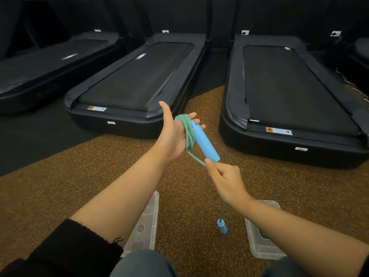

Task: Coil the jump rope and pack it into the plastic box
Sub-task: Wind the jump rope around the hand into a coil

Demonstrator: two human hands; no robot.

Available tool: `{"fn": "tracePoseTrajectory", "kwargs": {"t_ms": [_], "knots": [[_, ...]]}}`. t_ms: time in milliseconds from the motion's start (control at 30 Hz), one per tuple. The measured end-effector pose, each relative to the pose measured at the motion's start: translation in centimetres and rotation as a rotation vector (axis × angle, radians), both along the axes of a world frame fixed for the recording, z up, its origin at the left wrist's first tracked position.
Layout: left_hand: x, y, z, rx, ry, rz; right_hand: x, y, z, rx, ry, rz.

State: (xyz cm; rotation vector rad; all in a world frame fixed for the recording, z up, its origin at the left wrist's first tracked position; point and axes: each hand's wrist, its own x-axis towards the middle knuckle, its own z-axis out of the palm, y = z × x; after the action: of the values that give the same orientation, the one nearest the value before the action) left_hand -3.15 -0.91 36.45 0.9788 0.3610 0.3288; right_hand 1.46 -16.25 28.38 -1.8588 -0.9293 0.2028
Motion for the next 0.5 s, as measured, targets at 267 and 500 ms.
{"fn": "tracePoseTrajectory", "kwargs": {"t_ms": [267,500], "knots": [[0.3,-1.7,-1.6,0.358,0.309,-0.26,1.9,0.3,2.7,0.106,-0.175,-0.076],[-0.9,-2.9,-1.3,0.499,0.359,-0.761,5.1,0.9,4.8,0.089,-0.238,-0.054]]}}
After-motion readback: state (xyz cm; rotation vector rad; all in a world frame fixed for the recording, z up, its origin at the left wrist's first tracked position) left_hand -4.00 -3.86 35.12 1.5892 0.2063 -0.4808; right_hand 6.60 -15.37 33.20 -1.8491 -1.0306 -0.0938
